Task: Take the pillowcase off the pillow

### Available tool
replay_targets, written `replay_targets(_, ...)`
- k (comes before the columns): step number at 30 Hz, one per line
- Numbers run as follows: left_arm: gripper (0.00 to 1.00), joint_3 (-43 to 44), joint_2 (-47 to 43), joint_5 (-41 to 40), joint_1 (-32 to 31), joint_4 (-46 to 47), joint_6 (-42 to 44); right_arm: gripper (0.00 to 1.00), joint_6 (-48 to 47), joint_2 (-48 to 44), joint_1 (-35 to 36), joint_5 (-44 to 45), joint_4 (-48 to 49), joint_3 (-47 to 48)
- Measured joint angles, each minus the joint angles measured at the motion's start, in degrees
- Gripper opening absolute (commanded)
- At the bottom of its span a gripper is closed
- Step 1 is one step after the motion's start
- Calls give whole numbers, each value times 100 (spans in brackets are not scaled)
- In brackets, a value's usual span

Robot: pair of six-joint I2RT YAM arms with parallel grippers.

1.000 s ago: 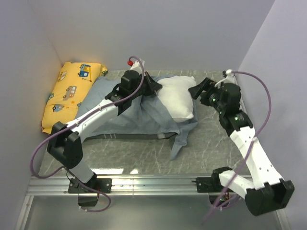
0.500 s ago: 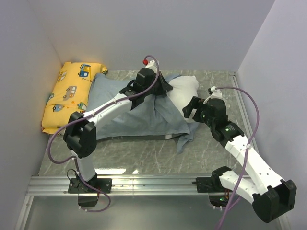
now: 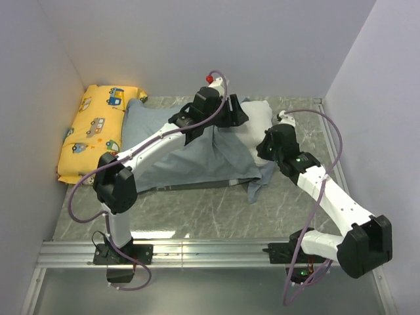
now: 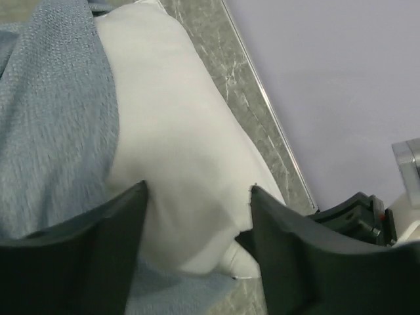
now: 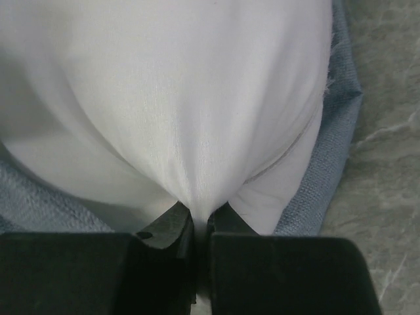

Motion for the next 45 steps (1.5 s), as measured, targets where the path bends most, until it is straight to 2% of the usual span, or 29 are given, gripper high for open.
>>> replay_targets(1,80,9,-101,-59,-26,-15,50,0,-7,-35,9,63,-55,66)
replay_targets(2,82,4,-199,-127,-50,-101,103,0,-15,-74,13,114,-85,114)
replay_targets(6,83,-612,-1211,-750,-166,-260,293,0,-59,-313,57,267,-319,216)
replay_targets(13,88,-2308,-3344,-2074,-293,-391,348,0,-138,-426,66,365,-750,627)
replay_targets(16,90,-2822,-3519,-2350,-326,-411,356,0,-179,-426,66,365,-796,754)
replay_targets(20,89,-2889,-2962,-2505,-501,-391,466,0,-245,-424,66,372,-881,815)
replay_targets(23,75,-2861,-2542,-2616,-612,-433,544,0,-273,-424,66,413,-929,817)
replay_targets(24,55,-2848,-2446,-2675,-629,-457,562,0,-289,-424,66,437,-973,828)
replay_targets(27,13,-2736,-2328,-3038,-649,-739,518,0,-363,-387,66,540,-1147,988)
replay_targets(28,9,-2702,-2328,-3193,-647,-844,505,0,-380,-380,66,568,-1189,1056)
replay_targets(31,1,-2673,-2446,-3633,-601,-1088,437,0,-442,-376,66,634,-1351,1351)
replay_targets(32,1,-2680,-2533,-3700,-525,-1174,415,0,-466,-376,57,656,-1401,1440)
replay_targets(36,0,-2911,-3110,-3670,356,-1272,330,0,-527,-376,-275,581,-1633,1891)
replay_targets(40,1,-3233,-3698,-3235,1512,-1281,162,0,-516,-391,-728,214,-1764,2214)
replay_targets(45,0,-3357,-3812,-2468,2037,-1231,114,0,-496,-476,-800,-387,-1886,2354)
